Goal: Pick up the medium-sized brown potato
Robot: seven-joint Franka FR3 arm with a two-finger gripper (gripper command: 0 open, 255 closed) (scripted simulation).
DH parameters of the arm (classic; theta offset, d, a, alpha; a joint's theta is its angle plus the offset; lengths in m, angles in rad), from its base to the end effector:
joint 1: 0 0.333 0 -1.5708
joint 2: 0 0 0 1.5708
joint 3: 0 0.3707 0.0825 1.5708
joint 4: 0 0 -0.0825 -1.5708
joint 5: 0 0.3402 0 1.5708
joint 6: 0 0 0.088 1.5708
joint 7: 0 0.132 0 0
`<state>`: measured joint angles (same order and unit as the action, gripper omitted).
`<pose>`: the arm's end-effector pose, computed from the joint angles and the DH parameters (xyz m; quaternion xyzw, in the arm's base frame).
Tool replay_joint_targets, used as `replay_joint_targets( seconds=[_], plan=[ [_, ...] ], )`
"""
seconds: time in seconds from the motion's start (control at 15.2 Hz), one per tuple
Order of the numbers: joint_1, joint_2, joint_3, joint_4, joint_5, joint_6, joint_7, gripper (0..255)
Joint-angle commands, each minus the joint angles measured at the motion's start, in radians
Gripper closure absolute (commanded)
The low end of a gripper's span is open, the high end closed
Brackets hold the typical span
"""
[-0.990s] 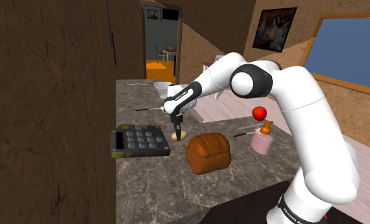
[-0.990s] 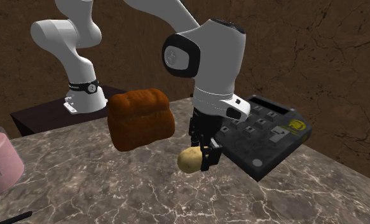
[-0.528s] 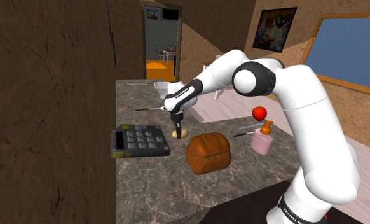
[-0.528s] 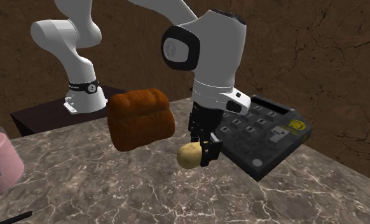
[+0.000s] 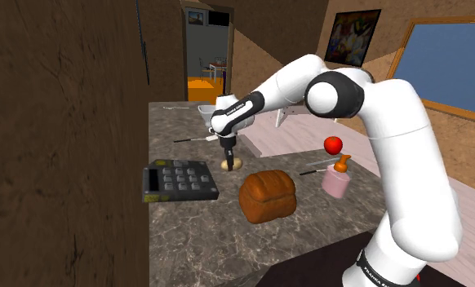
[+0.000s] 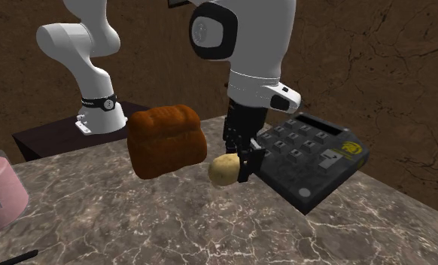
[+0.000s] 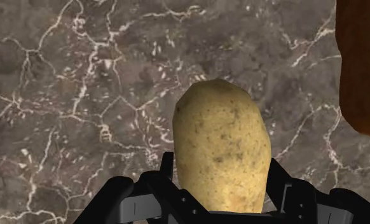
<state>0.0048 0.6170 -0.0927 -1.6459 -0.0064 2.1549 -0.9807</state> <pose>0.6678 -0.0499 0.2948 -0.8964 -0.4390 0.0605 0.0012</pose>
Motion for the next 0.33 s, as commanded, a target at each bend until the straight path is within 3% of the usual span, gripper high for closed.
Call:
replay_joint_targets(
  seconds=[0.0, 0.26],
  plan=[
    [0.0, -0.012, -0.001, 0.01, -0.001, -0.022, -0.002, 255],
    [0.0, -0.028, -0.001, 0.014, -0.002, -0.043, -0.002, 255]
  ],
)
